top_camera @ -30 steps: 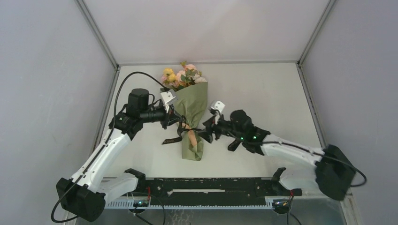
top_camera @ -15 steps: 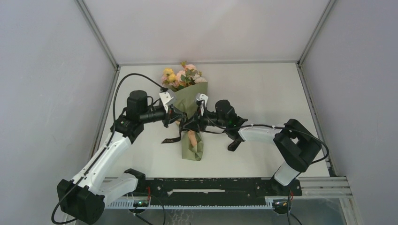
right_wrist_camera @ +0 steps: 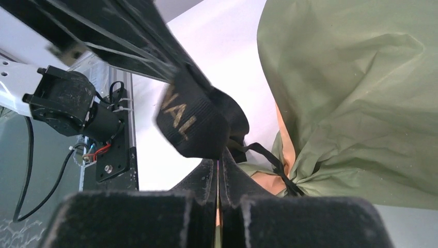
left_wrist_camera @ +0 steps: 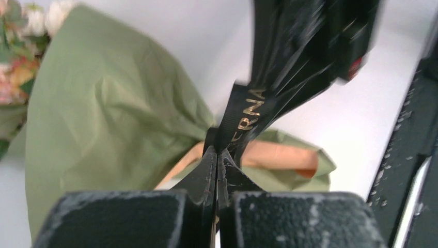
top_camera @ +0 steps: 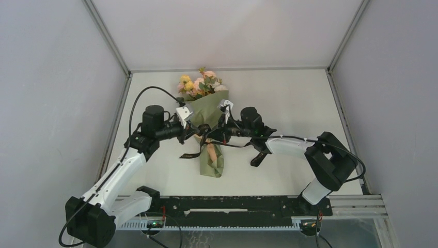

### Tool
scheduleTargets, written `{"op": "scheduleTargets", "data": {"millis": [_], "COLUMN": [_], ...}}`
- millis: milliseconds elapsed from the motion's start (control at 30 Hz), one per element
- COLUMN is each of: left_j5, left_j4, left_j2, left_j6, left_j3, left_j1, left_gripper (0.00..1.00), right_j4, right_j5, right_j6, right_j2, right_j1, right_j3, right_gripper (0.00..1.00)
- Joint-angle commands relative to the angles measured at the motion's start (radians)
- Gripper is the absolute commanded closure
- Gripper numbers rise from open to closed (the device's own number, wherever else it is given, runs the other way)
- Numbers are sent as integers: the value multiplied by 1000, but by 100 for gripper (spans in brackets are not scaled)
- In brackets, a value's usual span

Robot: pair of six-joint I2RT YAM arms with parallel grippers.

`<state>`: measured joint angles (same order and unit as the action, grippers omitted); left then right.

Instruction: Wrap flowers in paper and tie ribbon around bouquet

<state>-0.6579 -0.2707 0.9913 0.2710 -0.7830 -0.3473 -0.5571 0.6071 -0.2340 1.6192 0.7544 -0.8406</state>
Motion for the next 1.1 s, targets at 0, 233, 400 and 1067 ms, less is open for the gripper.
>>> {"op": "scheduleTargets", "data": {"millis": [0, 233, 400, 1067], "left_j5": [145, 151, 125, 258], "left_j4": [-32, -181, -311, 576], "left_j2": [-6, -59, -59, -5], "left_j6": [184, 394, 425, 12], "left_j3": [85, 19, 25, 369], "left_j1": [11, 9, -21, -223], "left_gripper": [100, 100, 100, 34], "right_j4": [85, 163, 112, 113], "right_j5": [-46, -95, -86, -213], "right_j6": [43, 73, 55, -195], "right_j2": [-97, -116, -115, -126], "right_j1": [12, 27, 32, 32], "right_j3": [-32, -32, -32, -31], "right_gripper": [100, 95, 100, 100]}}
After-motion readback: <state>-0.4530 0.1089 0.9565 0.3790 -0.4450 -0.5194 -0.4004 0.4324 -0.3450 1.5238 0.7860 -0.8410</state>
